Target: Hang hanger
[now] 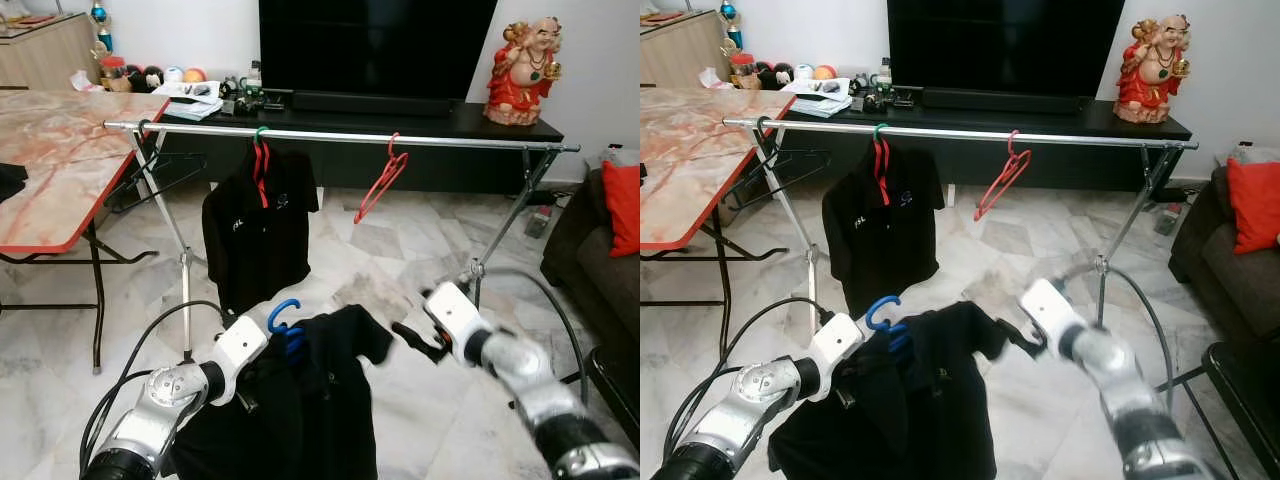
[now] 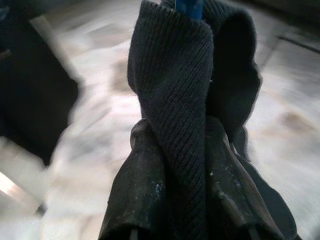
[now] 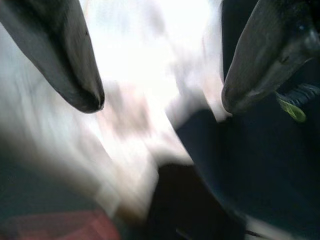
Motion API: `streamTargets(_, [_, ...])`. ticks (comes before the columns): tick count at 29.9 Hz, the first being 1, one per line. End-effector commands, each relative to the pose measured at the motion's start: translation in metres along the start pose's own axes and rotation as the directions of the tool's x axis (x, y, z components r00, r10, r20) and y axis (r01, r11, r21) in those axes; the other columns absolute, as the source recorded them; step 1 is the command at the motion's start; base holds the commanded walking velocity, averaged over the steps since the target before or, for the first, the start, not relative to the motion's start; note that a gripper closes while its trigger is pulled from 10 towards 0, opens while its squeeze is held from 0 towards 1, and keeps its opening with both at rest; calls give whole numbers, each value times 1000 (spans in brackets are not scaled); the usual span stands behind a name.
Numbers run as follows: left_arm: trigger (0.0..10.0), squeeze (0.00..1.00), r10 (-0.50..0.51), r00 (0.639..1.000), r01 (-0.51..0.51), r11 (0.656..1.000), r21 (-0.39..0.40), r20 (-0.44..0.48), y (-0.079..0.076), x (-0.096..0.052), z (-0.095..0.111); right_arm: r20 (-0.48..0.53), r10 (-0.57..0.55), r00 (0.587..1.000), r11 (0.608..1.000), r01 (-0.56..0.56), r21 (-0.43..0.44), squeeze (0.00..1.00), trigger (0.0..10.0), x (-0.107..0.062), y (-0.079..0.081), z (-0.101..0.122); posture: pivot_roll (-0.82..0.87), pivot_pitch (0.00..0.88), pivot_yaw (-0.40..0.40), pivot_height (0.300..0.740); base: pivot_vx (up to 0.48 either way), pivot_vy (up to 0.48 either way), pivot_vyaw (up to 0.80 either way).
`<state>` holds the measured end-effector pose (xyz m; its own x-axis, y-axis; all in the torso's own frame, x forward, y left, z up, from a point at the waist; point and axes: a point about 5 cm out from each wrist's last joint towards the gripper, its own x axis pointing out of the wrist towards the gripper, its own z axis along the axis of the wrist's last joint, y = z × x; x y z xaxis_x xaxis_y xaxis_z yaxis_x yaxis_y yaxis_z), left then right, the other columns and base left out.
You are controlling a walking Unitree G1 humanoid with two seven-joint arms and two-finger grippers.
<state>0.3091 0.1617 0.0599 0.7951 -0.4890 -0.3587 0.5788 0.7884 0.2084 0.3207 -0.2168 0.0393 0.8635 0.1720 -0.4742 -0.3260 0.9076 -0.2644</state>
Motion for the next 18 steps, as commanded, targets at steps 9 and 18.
streamTargets(9, [10000,0,180,984,-176,975,-133,15,-5,2,-11,-459,-119,881,818,348,457,0,10000,-42,58,-125,9,0,-15,740,0,0,0])
streamTargets(18, [10000,0,180,984,-172,956,-238,11,-15,11,-13,-531,-84,843,774,391,498,0,10000,-54,91,-145,-21,0,12,740,34,0,0])
